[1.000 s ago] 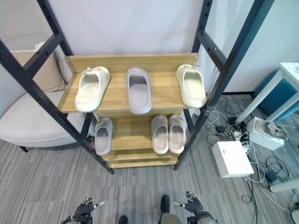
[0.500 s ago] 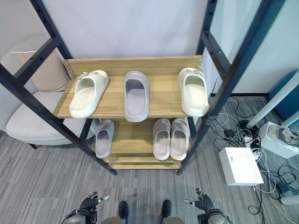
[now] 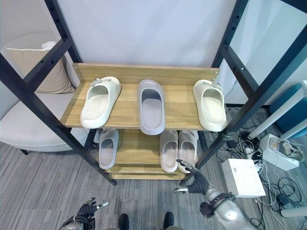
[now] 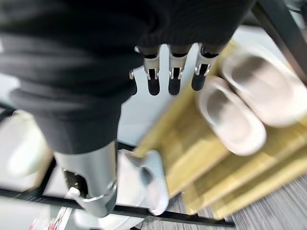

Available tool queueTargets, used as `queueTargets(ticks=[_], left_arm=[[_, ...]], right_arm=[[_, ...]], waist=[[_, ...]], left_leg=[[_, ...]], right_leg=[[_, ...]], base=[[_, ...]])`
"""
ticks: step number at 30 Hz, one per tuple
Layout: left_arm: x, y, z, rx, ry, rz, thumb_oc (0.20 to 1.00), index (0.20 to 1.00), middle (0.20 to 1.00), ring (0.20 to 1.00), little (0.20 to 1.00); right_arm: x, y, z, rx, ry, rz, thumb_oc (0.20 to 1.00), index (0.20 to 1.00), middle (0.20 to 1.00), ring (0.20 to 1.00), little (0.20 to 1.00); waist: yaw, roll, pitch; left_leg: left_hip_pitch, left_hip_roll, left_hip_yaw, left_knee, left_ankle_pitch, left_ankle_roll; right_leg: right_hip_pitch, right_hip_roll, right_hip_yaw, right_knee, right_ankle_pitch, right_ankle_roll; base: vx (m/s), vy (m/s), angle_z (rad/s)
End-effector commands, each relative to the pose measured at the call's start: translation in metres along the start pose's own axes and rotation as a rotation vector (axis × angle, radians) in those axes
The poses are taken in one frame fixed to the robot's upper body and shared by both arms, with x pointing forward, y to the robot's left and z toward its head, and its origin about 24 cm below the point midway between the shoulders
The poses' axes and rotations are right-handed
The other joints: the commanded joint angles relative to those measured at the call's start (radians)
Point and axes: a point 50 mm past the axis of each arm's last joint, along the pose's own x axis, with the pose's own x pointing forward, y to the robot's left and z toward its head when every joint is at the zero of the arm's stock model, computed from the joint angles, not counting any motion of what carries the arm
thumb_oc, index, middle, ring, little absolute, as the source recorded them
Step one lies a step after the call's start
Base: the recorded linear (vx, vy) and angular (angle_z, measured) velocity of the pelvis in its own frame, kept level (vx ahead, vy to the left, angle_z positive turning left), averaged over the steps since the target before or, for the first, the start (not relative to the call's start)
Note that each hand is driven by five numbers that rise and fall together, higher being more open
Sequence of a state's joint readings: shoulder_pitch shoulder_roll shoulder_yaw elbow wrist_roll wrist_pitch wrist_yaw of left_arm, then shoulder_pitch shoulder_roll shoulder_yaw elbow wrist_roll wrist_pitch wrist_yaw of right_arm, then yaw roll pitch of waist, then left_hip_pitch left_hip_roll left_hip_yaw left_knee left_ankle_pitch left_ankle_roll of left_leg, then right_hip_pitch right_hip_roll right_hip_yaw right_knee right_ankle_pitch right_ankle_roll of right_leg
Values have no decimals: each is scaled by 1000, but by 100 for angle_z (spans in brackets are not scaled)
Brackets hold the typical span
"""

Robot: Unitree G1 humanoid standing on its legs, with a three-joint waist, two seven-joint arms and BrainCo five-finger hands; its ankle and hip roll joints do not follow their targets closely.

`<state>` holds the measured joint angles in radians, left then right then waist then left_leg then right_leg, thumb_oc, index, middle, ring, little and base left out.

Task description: Arrange the slippers neatly on the shoe rack.

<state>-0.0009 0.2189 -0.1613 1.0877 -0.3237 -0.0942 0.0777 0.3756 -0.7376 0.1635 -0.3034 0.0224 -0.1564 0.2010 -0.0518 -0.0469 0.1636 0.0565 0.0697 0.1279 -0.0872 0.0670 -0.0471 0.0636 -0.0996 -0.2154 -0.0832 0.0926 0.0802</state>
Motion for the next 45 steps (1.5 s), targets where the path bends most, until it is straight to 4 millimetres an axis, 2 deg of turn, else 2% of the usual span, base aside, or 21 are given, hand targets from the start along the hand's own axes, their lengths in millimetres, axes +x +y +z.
queueTargets(ticks=[1, 2, 3, 4, 8, 11, 12, 14, 15, 16, 19, 21, 22, 23, 26, 29, 34, 35, 41, 42, 45], left_arm=[[7, 1, 18, 61, -34, -2, 1000, 1000, 1000, 1000, 1000], [7, 2, 17, 71, -29, -4, 1000, 1000, 1000, 1000, 1000], [6, 1, 16, 71, -29, -6, 1000, 1000, 1000, 1000, 1000], [6, 1, 16, 80, -25, -10, 1000, 1000, 1000, 1000, 1000], [5, 1, 9, 85, -13, -9, 1000, 1000, 1000, 1000, 1000], [3, 0, 4, 72, -11, -7, 1000, 1000, 1000, 1000, 1000], [2, -3, 3, 57, -18, -16, 1000, 1000, 1000, 1000, 1000], [2, -4, 3, 55, -22, -17, 1000, 1000, 1000, 1000, 1000], [0, -7, 0, 43, -24, -23, 1000, 1000, 1000, 1000, 1000], [0, -7, -1, 42, -25, -25, 1000, 1000, 1000, 1000, 1000], [0, -7, -1, 35, -24, -20, 1000, 1000, 1000, 1000, 1000], [-1, -9, -2, 35, -21, -28, 1000, 1000, 1000, 1000, 1000], [-1, -8, -2, 33, -21, -27, 1000, 1000, 1000, 1000, 1000], [-1, -9, -4, 43, -18, -30, 1000, 1000, 1000, 1000, 1000], [-2, -8, -4, 46, -16, -29, 1000, 1000, 1000, 1000, 1000], [-2, -5, -4, 64, -23, -29, 1000, 1000, 1000, 1000, 1000], [-3, -3, -4, 77, -24, -29, 1000, 1000, 1000, 1000, 1000], [-2, 0, -3, 81, -26, -22, 1000, 1000, 1000, 1000, 1000], [-2, 7, 1, 84, -44, -10, 1000, 1000, 1000, 1000, 1000], [-2, 7, 2, 78, -47, -6, 1000, 1000, 1000, 1000, 1000], [-2, 10, 2, 79, -44, 1, 1000, 1000, 1000, 1000, 1000]], right_arm=[[-6, -6, 48, -66, -232, 140, 1000, 1000, 1000, 1000, 1000], [-10, -9, 57, -86, -259, 179, 1000, 1000, 1000, 1000, 1000], [-11, -9, 57, -86, -257, 180, 1000, 1000, 1000, 1000, 1000], [-18, -14, 74, -101, -308, 245, 1000, 1000, 1000, 1000, 1000], [-27, -28, 107, -159, -410, 276, 1000, 1000, 1000, 1000, 1000], [-27, -45, 133, -248, -538, 192, 1000, 1000, 1000, 1000, 1000], [-26, -57, 143, -318, -594, 98, 1000, 1000, 1000, 1000, 1000], [-24, -64, 148, -340, -625, 37, 1000, 1000, 1000, 1000, 1000], [-23, -74, 158, -378, -701, -64, 1000, 1000, 1000, 1000, 1000], [-22, -79, 160, -372, -726, -112, 1000, 1000, 1000, 1000, 1000], [-12, -86, 161, -355, -763, -195, 1000, 1000, 1000, 1000, 1000], [5, -98, 157, -348, -750, -302, 1000, 1000, 1000, 1000, 1000], [5, -98, 157, -348, -752, -302, 1000, 1000, 1000, 1000, 1000], [19, -103, 151, -319, -731, -363, 1000, 1000, 1000, 1000, 1000], [29, -108, 150, -332, -716, -409, 1000, 1000, 1000, 1000, 1000], [54, -120, 143, -329, -650, -511, 1000, 1000, 1000, 1000, 1000], [73, -129, 139, -334, -596, -565, 1000, 1000, 1000, 1000, 1000], [83, -133, 135, -336, -559, -588, 1000, 1000, 1000, 1000, 1000], [99, -147, 137, -369, -506, -630, 1000, 1000, 1000, 1000, 1000], [104, -149, 130, -344, -474, -641, 1000, 1000, 1000, 1000, 1000], [107, -152, 129, -368, -449, -639, 1000, 1000, 1000, 1000, 1000]], waist=[[-1, -24, -22], [-2, -27, -27], [-2, -25, -28], [-4, -31, -37], [-11, -36, -52], [-13, -34, -63], [-13, -32, -69], [-11, -31, -72], [-5, -27, -76], [-2, -26, -77], [8, -24, -75], [30, -22, -72], [28, -23, -72], [44, -21, -67], [52, -23, -62], [84, -25, -48], [113, -28, -34], [130, -32, -28], [159, -38, -14], [169, -40, -9], [177, -43, -3]], left_leg=[[38, 24, 16, 0, -60, -36], [39, 25, 17, 0, -60, -37], [38, 25, 17, 0, -60, -38], [38, 27, 20, 0, -60, -40], [35, 30, 23, 0, -59, -44], [35, 30, 30, 0, -59, -43], [33, 30, 31, 0, -60, -41], [33, 29, 30, 0, -61, -40], [33, 27, 28, 0, -63, -37], [32, 26, 27, 0, -64, -36], [32, 23, 21, 0, -66, -32], [32, 18, 12, 0, -70, -27], [32, 18, 12, 0, -70, -26], [33, 15, 7, 0, -72, -23], [34, 13, 0, 0, -73, -21], [31, 8, -14, 0, -74, -16], [27, 2, -25, 0, -74, -12], [22, 0, -31, 0, -73, -11], [10, -4, -40, 0, -70, -9], [6, -7, -44, 0, -70, -7], [-1, -9, -48, 1, -69, -7]], right_leg=[[13, -26, 44, 39, -108, 63], [13, -25, 44, 37, -108, 64], [13, -25, 43, 37, -108, 64], [13, -24, 43, 36, -106, 64], [10, -24, 45, 31, -98, 67], [4, -25, 49, 29, -90, 71], [3, -26, 49, 28, -87, 74], [3, -28, 48, 28, -86, 75], [3, -31, 46, 26, -84, 76], [3, -32, 43, 26, -84, 76], [6, -35, 39, 26, -84, 76], [11, -37, 33, 27, -86, 76], [11, -37, 33, 27, -86, 76], [14, -38, 27, 28, -88, 75], [18, -39, 23, 26, -89, 74], [28, -42, 10, 20, -91, 74], [35, -45, 0, 12, -91, 74], [37, -46, -6, 7, -89, 75], [35, -50, -16, 2, -85, 78], [34, -50, -20, 1, -84, 78], [32, -52, -24, 0, -84, 79]], base=[[20, 31, -8], [9, 11, -7], [-1, 6, -8], [-9, 8, -14], [-14, 17, -9], [-7, 20, -2], [-4, 36, -3], [4, 14, -2], [12, 23, -4], [14, 31, -1], [0, 0, 0], [17, 21, 8], [18, 25, 7], [14, 18, 5], [6, 3, 1], [17, 12, 4], [18, 15, 16], [14, 26, 6], [7, 21, 12], [0, 0, 0], [0, 23, 5]])
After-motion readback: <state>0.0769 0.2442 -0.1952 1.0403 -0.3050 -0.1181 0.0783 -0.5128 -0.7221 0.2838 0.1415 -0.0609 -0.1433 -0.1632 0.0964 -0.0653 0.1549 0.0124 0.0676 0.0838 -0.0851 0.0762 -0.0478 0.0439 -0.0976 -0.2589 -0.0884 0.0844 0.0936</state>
